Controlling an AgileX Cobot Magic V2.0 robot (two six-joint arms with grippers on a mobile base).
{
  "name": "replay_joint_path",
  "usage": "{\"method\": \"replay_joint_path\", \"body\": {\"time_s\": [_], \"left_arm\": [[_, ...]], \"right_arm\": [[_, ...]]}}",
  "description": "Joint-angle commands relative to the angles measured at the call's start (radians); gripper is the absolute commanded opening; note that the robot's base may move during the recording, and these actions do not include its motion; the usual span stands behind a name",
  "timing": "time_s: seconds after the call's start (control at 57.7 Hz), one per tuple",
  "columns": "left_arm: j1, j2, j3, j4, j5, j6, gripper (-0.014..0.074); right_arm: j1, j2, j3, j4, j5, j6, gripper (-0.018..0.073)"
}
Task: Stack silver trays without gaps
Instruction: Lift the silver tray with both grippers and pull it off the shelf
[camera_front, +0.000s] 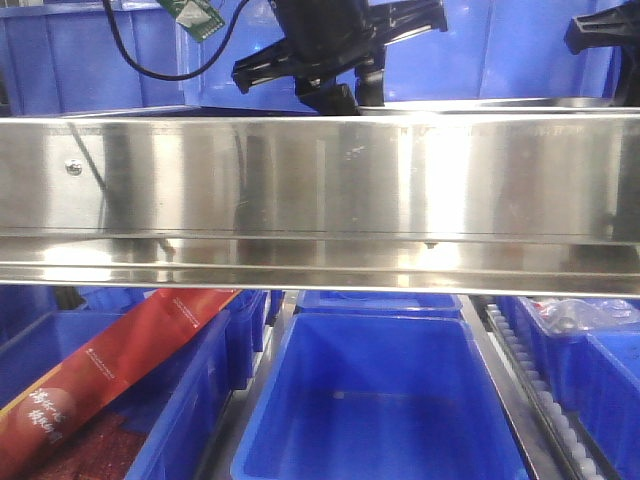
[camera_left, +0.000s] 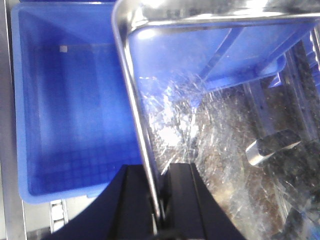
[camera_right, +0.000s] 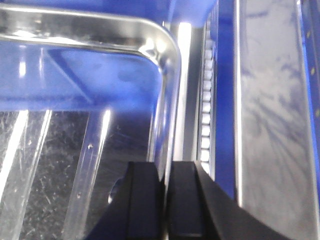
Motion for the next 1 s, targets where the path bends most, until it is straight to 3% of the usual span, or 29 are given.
{"method": "replay_joint_path", "body": {"time_s": [0.0, 0.606, 0.987], "left_arm": [[-0.007, -0.041, -0.007, -0.034, 0.000, 0.014, -0.0020], [-0.007, -0.211, -0.007, -0.007, 0.047, 0.016, -0.0020], [-0.007, -0.329, -0.007, 0.088, -0.076, 0.016, -0.0020]], "right_arm": [[0.003, -0.032, -0.007, 0.003, 0.022, -0.012, -0.0080], [0.007, -0.307, -0.007, 0.016, 0.070, -0.012, -0.0080], [0.007, -0.414, -0.007, 0.020, -0.100, -0.012, -0.0080]]}}
